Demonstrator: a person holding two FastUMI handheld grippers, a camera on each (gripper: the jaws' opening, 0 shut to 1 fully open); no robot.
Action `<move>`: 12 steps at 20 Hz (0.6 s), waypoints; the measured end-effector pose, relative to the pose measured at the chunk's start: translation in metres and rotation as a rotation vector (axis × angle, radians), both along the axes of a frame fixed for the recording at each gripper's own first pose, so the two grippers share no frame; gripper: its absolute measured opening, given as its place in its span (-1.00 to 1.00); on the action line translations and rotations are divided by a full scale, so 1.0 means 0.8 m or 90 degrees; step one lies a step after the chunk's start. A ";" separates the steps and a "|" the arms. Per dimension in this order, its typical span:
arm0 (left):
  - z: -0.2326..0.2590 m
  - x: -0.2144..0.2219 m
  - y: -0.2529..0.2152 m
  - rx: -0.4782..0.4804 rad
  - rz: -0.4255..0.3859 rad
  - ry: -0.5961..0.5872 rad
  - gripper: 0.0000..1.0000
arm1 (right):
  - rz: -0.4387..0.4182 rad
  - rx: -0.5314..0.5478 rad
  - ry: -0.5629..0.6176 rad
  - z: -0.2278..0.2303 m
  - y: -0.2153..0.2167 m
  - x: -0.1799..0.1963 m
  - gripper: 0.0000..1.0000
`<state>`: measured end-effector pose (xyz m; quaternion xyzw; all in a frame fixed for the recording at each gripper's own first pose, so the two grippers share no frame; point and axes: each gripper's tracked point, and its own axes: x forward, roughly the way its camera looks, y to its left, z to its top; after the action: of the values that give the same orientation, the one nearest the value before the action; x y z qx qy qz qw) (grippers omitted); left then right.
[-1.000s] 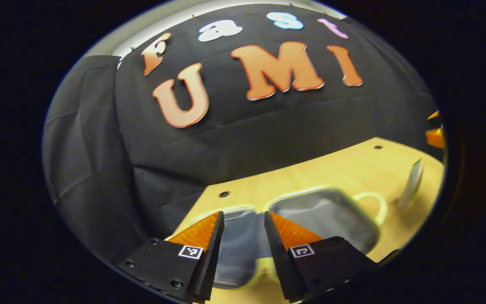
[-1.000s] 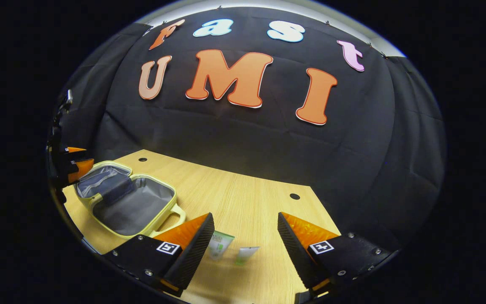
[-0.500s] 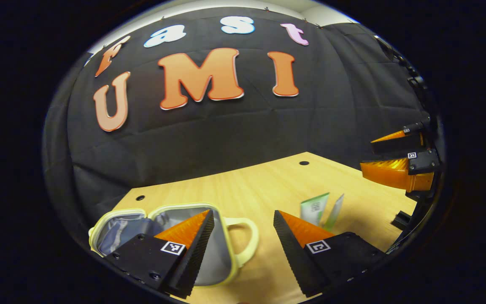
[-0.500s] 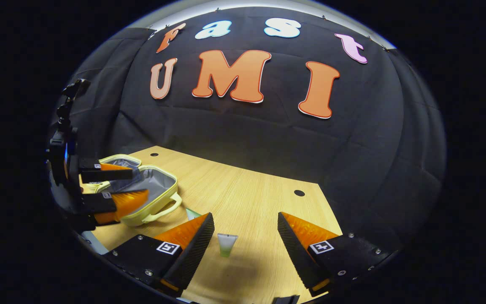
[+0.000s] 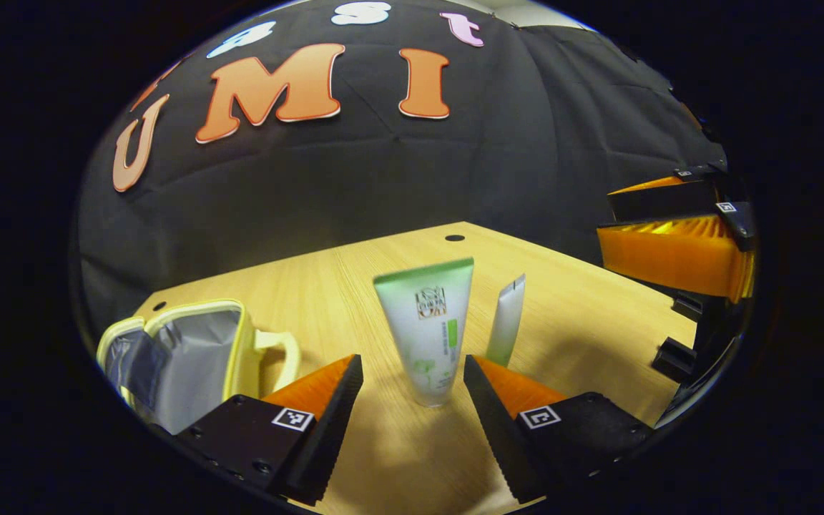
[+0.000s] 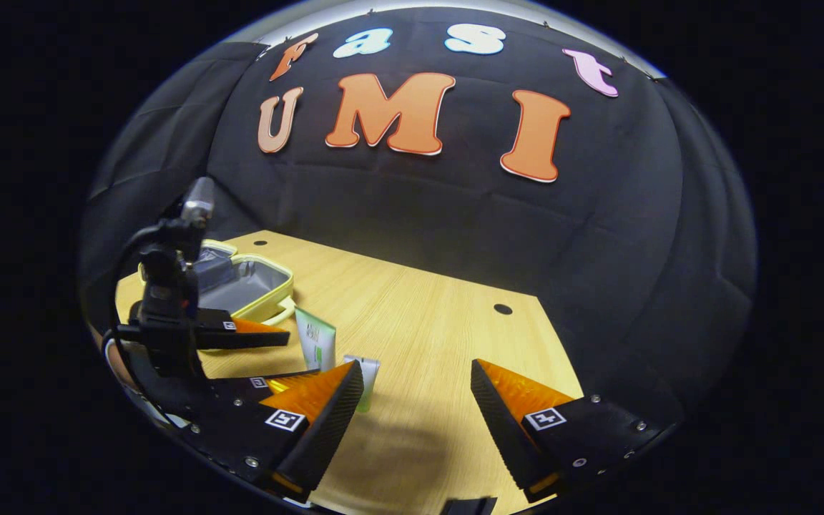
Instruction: First open the suitcase, pack the skin care products into it, and then close the suitcase.
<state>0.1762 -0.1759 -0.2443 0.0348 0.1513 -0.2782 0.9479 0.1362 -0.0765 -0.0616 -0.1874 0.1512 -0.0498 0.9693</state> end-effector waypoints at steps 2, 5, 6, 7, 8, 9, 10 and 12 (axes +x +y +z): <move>-0.017 0.010 -0.017 -0.008 -0.010 0.017 0.58 | -0.001 0.000 0.006 -0.012 -0.002 0.001 0.92; -0.025 0.023 -0.032 -0.006 -0.022 0.018 0.24 | 0.001 0.008 0.020 -0.032 -0.007 0.005 0.92; -0.032 0.037 -0.046 -0.009 -0.029 0.013 0.10 | 0.001 0.011 0.027 -0.039 -0.009 0.007 0.92; -0.021 0.022 -0.039 -0.012 -0.034 0.011 0.10 | 0.005 0.015 0.033 -0.045 -0.009 0.010 0.92; -0.020 0.022 -0.036 -0.011 -0.030 0.011 0.01 | 0.006 0.017 0.042 -0.052 -0.010 0.014 0.92; -0.018 0.023 -0.031 -0.010 -0.023 0.007 0.02 | 0.009 0.020 0.056 -0.061 -0.010 0.015 0.92; -0.012 0.024 -0.024 -0.009 -0.011 0.002 0.02 | 0.014 0.020 0.065 -0.065 -0.008 0.018 0.93; 0.004 0.023 -0.007 -0.017 0.015 -0.002 0.01 | 0.029 0.022 0.081 -0.072 -0.005 0.024 0.93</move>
<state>0.1945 -0.1815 -0.2410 0.0208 0.1464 -0.2687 0.9518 0.1552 -0.0808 -0.1196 -0.1768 0.2091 -0.0132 0.9617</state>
